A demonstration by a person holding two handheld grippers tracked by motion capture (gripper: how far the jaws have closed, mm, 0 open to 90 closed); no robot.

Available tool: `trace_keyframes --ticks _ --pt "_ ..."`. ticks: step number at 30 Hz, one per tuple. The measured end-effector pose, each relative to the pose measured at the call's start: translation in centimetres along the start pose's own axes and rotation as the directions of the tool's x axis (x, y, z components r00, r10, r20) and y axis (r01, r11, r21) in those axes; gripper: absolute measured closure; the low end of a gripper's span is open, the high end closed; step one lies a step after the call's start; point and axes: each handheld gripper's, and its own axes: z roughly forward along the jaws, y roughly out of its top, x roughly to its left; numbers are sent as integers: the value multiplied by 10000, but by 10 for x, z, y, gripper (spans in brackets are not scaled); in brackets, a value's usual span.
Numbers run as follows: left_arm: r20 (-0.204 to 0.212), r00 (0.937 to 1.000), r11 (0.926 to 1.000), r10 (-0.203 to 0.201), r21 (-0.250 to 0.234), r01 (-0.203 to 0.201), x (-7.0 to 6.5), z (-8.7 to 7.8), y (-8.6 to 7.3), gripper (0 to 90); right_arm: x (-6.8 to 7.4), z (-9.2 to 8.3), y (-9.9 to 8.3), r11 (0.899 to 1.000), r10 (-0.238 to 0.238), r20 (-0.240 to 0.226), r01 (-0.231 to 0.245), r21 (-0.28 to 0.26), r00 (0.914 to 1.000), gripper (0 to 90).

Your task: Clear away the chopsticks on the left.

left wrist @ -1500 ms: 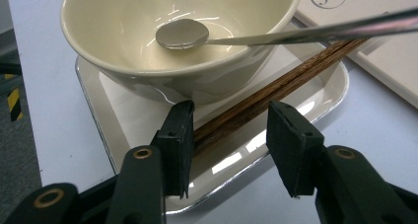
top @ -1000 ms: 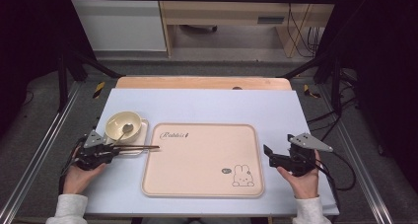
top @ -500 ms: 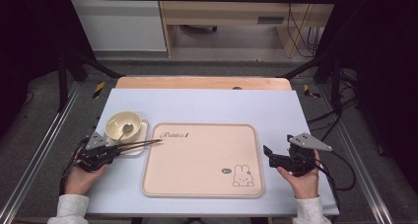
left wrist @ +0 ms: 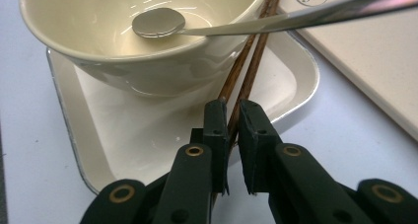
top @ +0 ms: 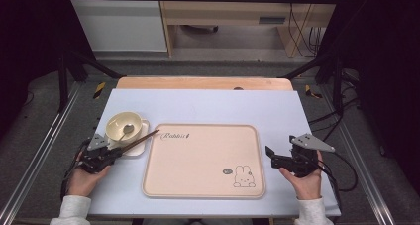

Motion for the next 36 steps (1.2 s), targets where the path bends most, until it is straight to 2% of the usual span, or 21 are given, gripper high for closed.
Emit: trace_keyframes --ticks 7,10,11,13,15,16,23,28,32,36 --pt "125 9990 9990 -423 -148 425 0 0 0 815 0 -1 0 10000 27 19 -27 -1 10000 93" --pt "382 9936 9937 -1064 -319 1076 3 2 -4 792 0 -1 0 10000 24 10 -24 5 10000 93" --pt "382 9936 9937 -1064 -319 1076 3 2 -4 786 0 -1 0 10000 24 10 -24 5 10000 93" --pt "497 9898 9900 -1332 -409 1353 3 2 -4 777 0 -1 0 10000 24 6 -24 -1 10000 94" --pt "508 9897 9896 -1339 -459 1363 4 2 -4 769 -1 -1 0 10000 -15 16 15 -16 10000 94" --pt "643 9874 9878 -1444 -488 1477 4 3 -4 768 -1 -1 0 10000 6 13 -6 -11 10000 93" --pt "727 9860 9872 -1500 -437 1534 3 8 -2 759 0 -1 0 10000 41 -34 -41 15 10000 93" --pt "796 9852 9870 -1519 -411 1555 3 9 -2 802 0 -1 0 10000 47 -41 -46 13 10000 93" --pt "957 9865 9897 -1328 -405 1371 1 7 -2 834 0 -1 0 10000 69 -40 -69 11 10000 92" --pt "939 9894 9924 -1105 -441 1150 -2 6 -2 844 0 -1 0 10000 32 -31 -32 15 10000 91"
